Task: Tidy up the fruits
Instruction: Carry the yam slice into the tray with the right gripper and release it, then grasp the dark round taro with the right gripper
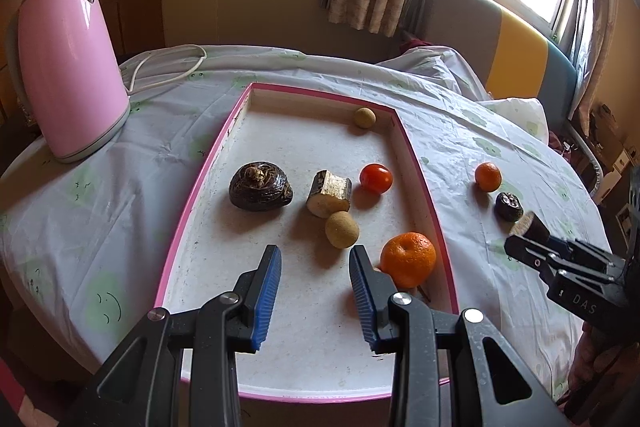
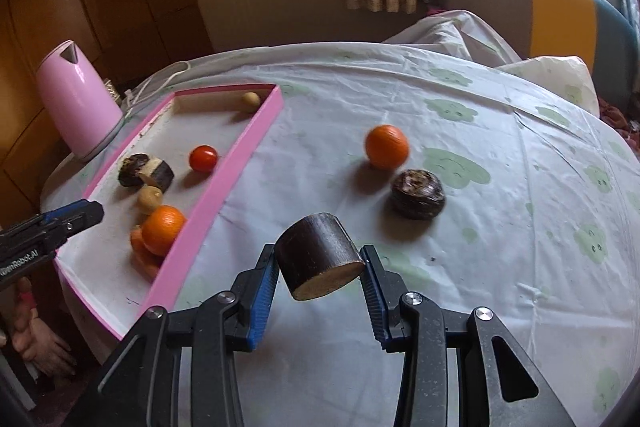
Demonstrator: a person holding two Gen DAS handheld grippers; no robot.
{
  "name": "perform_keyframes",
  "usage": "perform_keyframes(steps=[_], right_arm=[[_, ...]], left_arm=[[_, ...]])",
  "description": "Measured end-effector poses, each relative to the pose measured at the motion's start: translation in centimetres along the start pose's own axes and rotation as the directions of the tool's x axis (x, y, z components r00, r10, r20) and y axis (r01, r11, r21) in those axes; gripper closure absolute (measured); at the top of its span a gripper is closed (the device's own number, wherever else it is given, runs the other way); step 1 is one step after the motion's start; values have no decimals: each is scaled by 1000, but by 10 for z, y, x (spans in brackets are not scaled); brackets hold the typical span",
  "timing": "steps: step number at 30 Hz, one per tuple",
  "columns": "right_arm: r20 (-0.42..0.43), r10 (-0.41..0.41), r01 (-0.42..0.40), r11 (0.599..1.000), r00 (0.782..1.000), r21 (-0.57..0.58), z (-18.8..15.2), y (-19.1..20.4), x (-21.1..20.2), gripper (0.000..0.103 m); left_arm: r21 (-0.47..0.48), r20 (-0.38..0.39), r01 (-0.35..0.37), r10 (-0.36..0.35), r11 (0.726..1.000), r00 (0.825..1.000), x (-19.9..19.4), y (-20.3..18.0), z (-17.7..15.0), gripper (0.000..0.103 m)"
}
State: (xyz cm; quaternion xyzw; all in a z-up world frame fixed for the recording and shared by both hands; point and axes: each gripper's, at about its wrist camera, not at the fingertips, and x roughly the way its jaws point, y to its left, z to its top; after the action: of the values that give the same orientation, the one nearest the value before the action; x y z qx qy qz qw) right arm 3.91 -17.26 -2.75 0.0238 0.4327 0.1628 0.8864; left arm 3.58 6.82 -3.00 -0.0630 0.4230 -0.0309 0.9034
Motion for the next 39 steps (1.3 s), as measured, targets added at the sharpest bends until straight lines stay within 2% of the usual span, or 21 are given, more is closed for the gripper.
perform_keyframes(steps=[9,15,16,17,19,29,39], right_arm=[[-31,163,-165,983,986,-78,45,57,25,62],[-64,203,-208,975,977,-83,55,82,52,60],[-70,201,-206,976,977,-75,55,83,54,56],[-72,203,-208,976,976,-62,54,82,55,47],[-54,210,-213,976,976,-47,52,79,51,43],[40,84,-85,996,996,26,31,31,12,40],[45,-60,50,982,997,184,5,-44,-6,40]], left_arm=[[-50,-2,-8,8,999,1000,-3,17,1,67],[-71,5,-32,32,997,999,-4,30,2,67],[-72,5,-34,34,997,999,-5,31,2,67],[-72,6,-35,35,997,999,-5,31,2,67],[-66,9,-36,37,997,999,-5,29,3,67],[-3,17,-3,3,1000,1000,-7,5,7,67],[80,-1,52,-52,995,999,-5,-31,4,67]])
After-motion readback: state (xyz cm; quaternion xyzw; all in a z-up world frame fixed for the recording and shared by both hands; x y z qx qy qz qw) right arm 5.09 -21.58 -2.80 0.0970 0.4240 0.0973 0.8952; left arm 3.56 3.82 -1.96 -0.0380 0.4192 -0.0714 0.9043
